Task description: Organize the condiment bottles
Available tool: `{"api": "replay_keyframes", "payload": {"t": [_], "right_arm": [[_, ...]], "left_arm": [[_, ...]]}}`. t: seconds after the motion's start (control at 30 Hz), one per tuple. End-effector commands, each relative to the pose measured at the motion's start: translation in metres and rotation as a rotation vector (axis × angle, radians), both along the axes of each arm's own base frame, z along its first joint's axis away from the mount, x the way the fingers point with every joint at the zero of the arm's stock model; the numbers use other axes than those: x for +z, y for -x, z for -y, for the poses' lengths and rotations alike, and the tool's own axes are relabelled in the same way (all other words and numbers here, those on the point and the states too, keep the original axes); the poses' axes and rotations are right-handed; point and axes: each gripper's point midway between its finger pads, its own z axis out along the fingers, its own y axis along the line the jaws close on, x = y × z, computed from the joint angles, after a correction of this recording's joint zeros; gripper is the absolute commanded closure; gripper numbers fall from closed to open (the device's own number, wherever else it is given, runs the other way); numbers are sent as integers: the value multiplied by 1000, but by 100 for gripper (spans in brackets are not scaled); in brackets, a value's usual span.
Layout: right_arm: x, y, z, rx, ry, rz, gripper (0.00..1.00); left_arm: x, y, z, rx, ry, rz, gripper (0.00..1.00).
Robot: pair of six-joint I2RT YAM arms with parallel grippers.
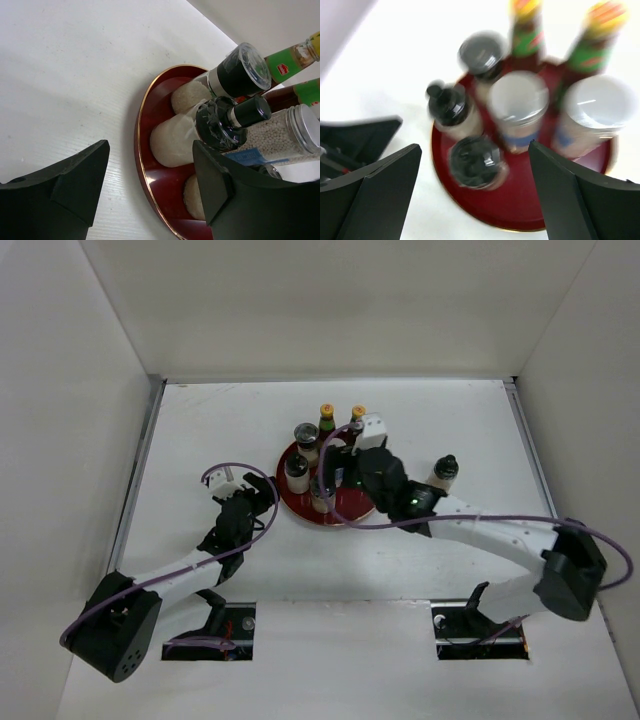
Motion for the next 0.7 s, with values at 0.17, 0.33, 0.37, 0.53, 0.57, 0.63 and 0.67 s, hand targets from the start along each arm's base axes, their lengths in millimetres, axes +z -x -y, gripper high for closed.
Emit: {"api": "replay_keyframes", "payload": {"t": [0.17, 0.33, 0.37, 0.53, 0.57, 0.63, 0.67], "right_arm": [[3, -37, 206, -655, 47, 90, 6], [-28, -31, 272, -856, 131, 50, 1], [-34, -33, 277, -863, 139, 33, 0], [-57, -47, 288, -862, 149, -45, 0], [-59, -51, 286, -845, 141, -51, 0], [-65, -59, 284, -821, 128, -71, 1], [-69, -63, 283, -805, 120, -86, 2]], "left_arm": [[10, -1, 2, 0, 32, 40, 29], [10, -1, 6, -10, 36, 38, 27], [9, -1, 6, -8, 35, 34, 27], [13, 0, 7, -14, 44, 47, 26], [13, 0, 6, -12, 41, 49, 26], [10, -1, 6, -10, 38, 38, 26], [8, -1, 6, -13, 36, 33, 26]]}}
